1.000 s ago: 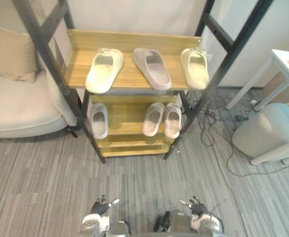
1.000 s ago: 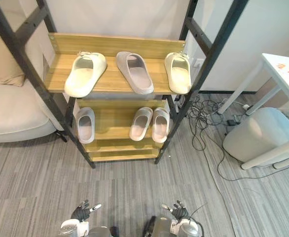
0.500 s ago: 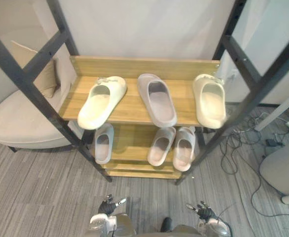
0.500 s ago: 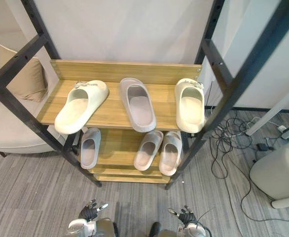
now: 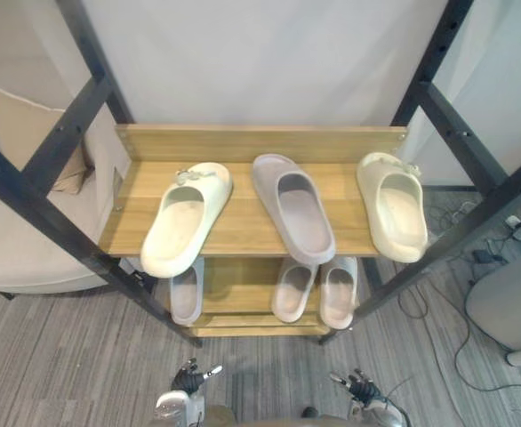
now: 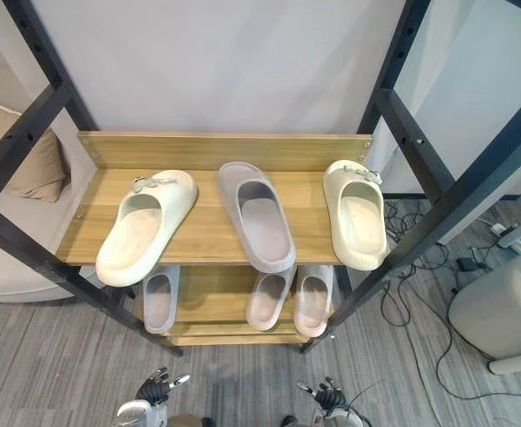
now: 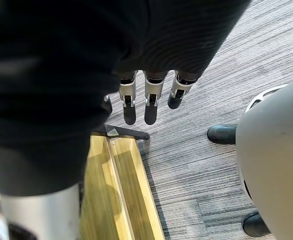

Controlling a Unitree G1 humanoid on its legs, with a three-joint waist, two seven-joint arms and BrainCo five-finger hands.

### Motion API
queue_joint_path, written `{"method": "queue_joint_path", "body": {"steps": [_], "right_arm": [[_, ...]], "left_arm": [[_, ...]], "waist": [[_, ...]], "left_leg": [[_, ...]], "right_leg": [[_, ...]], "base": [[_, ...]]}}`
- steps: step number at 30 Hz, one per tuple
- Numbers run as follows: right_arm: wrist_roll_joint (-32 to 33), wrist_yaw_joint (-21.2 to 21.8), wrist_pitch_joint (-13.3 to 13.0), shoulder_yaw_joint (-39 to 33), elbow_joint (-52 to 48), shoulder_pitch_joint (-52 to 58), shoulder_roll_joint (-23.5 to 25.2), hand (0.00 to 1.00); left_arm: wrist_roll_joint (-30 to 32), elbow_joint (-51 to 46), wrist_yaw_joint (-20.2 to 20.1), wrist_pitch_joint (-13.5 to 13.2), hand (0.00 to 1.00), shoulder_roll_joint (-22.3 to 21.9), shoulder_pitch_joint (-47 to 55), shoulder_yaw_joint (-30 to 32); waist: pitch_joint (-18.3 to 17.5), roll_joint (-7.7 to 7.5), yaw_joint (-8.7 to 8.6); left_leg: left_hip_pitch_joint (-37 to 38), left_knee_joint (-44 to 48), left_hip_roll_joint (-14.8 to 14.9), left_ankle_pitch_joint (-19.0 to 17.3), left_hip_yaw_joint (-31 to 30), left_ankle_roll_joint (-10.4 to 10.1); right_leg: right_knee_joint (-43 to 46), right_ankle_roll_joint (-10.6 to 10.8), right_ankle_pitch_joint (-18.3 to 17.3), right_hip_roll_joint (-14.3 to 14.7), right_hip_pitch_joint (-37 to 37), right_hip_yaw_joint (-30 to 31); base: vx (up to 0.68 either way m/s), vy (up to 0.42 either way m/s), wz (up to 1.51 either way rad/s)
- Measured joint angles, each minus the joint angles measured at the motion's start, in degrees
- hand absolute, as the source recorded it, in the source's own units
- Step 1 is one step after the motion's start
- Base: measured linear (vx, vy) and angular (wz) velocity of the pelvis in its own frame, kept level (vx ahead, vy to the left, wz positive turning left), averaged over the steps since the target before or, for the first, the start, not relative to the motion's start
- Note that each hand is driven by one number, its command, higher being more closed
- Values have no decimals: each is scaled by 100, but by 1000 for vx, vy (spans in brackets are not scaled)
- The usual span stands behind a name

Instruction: Organize the slippers on the shoe rack

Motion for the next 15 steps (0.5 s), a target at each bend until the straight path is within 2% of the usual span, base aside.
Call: {"method": "queue_joint_path", "body": {"steps": [4, 8, 11, 15], "right_arm": [[-3, -58, -17, 215, -117, 66, -32, 0], [-19, -124, -46, 610, -903, 394, -67, 0], [-292, -140, -87, 867, -2070, 829, -92, 0], [-686, -143, -111, 880, -3944, 1571, -116, 0]], "left_arm": [[0, 24, 5, -1, 0, 3, 2, -2], [5, 20, 20, -5, 0, 2, 25, -4], [20, -24, 33, -9, 0, 3, 54, -7], [63, -84, 48, -19, 0, 14, 134, -14]], "waist": [[-1, -3, -45], [-45, -38, -57], [-57, -67, -68], [-85, -137, -207]], "left_leg": [[28, -61, -17, 14, 0, 21], [81, -270, -69, 123, 50, 71], [89, -354, -95, 198, 185, 100], [84, -373, -129, 245, 247, 140]], "right_leg": [[-10, 23, 20, 4, -11, 44], [-20, 49, 107, -4, -140, 169], [-26, 48, 210, -13, -217, 302], [-38, 74, 296, -42, -312, 407]], "base": [[-49, -13, -4], [-84, 3, -13], [-86, 12, -23], [-84, 10, -11]]}}
